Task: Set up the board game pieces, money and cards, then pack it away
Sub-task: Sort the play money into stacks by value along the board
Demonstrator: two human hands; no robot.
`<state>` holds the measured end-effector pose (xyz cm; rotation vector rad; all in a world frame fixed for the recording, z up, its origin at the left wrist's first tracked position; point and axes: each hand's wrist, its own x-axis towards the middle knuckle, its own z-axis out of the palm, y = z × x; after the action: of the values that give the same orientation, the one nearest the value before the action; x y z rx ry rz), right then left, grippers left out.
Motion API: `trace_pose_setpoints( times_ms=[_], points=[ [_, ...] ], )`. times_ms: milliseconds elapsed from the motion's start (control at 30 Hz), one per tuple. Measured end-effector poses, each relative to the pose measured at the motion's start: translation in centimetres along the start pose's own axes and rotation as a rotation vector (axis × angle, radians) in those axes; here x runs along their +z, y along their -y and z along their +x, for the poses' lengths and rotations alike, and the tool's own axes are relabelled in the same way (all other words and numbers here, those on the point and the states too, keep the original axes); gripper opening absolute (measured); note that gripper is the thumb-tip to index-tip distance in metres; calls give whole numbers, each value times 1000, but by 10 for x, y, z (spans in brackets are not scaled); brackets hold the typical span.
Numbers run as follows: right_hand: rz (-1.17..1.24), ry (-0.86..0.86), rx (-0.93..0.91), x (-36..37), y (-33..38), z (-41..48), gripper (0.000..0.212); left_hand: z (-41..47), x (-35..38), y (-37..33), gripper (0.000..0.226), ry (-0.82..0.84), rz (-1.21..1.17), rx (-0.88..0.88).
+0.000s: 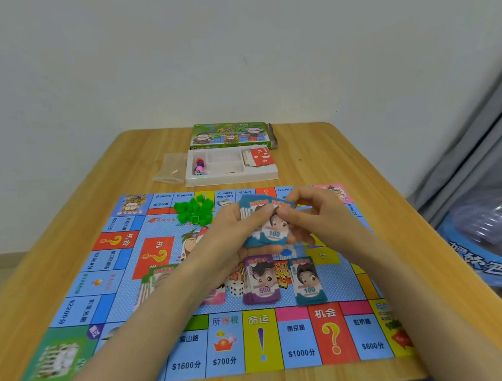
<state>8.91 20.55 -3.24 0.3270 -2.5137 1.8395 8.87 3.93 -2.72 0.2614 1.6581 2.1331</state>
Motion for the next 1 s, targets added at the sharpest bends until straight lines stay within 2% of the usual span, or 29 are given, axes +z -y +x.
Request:
trace_pose_setpoints(
  times_ms=[200,367,533,633,800,900,1000],
  points=[
    [40,-113,-9,0,3,0,17,2,1,-4,20,35,-172,-60],
    [45,-159,-33,0,6,-1,15,3,-2,-2,20,70,-106,-33],
    [154,-200,-11,-9,8,-1,17,4,-5,1,16,27,-53,4],
    [149,-83,72,-24,8,-2,23,4,-5,1,13,-25,-48,14],
    [-138,263,243,-38,9,-6,13,8,-8,4,14,-157,-27,10],
    [-204,372,295,-36,11,-7,5,11,-10,5,19,-190,-24,8],
    [-259,426,340,-35,13,-7,6,12,-11,5,20,-193,-25,12]
  ],
)
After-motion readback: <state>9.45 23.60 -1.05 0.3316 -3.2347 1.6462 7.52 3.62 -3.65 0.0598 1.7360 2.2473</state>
